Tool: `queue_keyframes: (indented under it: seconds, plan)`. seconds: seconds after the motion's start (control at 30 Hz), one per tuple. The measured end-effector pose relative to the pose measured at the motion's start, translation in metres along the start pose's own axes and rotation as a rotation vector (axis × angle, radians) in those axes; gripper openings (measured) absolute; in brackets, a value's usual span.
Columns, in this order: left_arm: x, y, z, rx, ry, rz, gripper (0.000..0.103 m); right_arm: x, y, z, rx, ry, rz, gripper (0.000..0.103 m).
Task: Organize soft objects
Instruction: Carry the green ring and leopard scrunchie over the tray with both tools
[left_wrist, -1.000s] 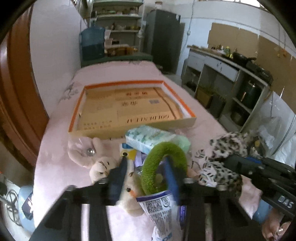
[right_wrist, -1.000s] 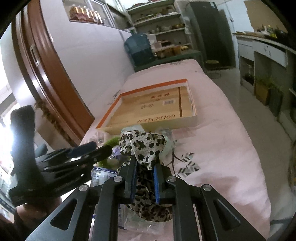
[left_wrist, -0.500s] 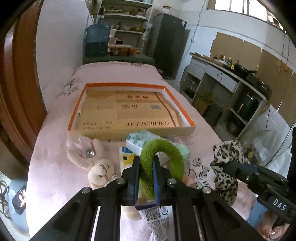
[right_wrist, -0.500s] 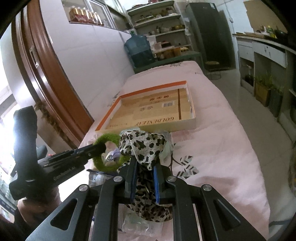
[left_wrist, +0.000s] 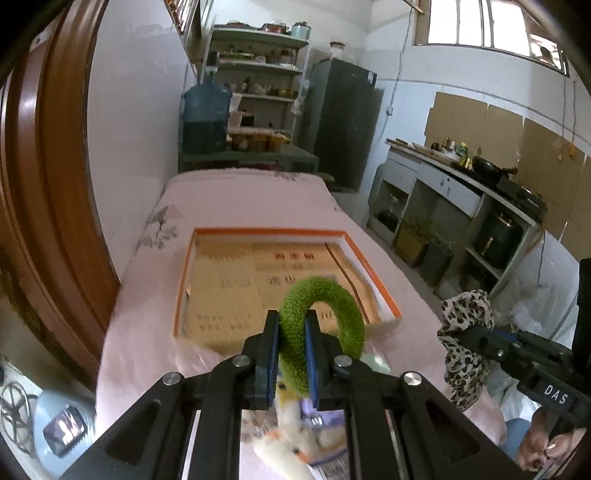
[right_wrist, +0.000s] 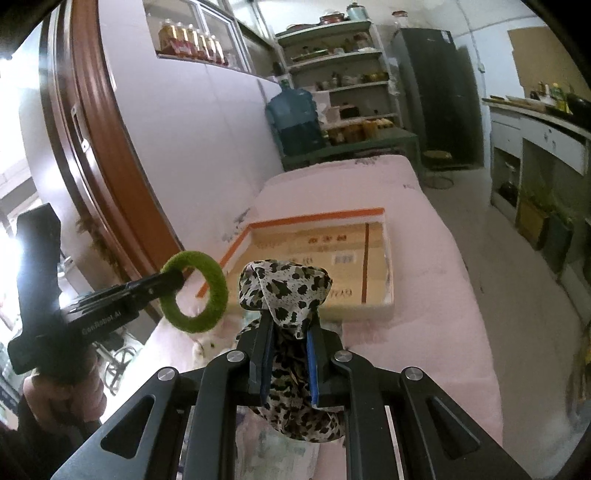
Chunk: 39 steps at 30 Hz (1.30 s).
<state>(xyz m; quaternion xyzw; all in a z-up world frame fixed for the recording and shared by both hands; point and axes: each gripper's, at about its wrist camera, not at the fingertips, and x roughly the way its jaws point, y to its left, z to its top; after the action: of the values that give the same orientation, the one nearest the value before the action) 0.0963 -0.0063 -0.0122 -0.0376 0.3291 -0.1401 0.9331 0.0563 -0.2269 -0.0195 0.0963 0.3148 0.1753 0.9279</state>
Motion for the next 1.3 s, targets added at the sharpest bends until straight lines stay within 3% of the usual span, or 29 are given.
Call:
queue_keyframes:
  seconds: [0.27, 0.53, 0.93, 1.3]
  plan:
    - [0.016, 0.013, 0.037, 0.008, -0.028, 0.019, 0.013, 0.025, -0.006, 0.044, -0.041, 0.008, 0.031, 0.015]
    - [0.067, 0.037, 0.059, -0.05, 0.042, 0.009, 0.013, 0.083, -0.023, 0.077, -0.015, 0.099, 0.055, 0.015]
    - [0.142, 0.063, 0.066, -0.121, 0.168, 0.018, 0.013, 0.177, -0.044, 0.091, 0.024, 0.241, 0.039, 0.015]
    - [0.178, 0.072, 0.062, -0.153, 0.224, 0.042, 0.013, 0.218, -0.05, 0.092, 0.028, 0.292, 0.005, 0.015]
